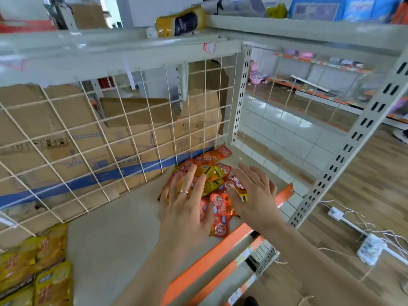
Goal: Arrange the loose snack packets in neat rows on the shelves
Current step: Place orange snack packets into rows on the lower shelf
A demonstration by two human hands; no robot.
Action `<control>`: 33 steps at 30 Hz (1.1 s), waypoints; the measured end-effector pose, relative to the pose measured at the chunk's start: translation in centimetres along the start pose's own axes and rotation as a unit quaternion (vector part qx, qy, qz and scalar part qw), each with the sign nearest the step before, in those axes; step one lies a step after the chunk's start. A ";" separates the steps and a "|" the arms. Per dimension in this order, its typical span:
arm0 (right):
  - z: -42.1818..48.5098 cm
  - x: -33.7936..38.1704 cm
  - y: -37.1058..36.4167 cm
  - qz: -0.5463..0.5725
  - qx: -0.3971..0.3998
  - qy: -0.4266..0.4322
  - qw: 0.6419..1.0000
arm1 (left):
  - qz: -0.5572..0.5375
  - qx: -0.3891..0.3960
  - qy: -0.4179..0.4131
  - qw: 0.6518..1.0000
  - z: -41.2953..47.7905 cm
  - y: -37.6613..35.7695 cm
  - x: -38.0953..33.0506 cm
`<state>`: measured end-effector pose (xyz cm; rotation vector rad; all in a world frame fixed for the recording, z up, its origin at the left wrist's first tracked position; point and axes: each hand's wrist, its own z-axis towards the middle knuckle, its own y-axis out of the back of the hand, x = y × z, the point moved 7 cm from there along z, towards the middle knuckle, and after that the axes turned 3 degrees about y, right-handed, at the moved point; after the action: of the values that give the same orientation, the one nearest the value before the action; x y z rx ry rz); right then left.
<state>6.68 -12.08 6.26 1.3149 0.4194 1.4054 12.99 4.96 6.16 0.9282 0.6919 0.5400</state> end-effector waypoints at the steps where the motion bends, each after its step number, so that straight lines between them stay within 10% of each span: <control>1: 0.8 -0.2 -0.2 -0.003 0.014 0.003 1.000 | 0.003 0.000 0.007 1.000 0.5 -0.1 0.0; 18: 12.6 -8.5 -5.3 -0.005 0.199 0.004 0.980 | 0.031 0.132 0.120 0.983 9.6 -10.3 -1.2; 33: 16.1 -11.0 -9.2 0.047 0.206 -0.006 0.978 | 0.013 0.121 0.205 0.971 11.3 -12.3 0.2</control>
<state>22.14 -25.00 -1.30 1.6932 0.6739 1.4350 22.99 -7.01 0.23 1.0655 1.1385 0.6906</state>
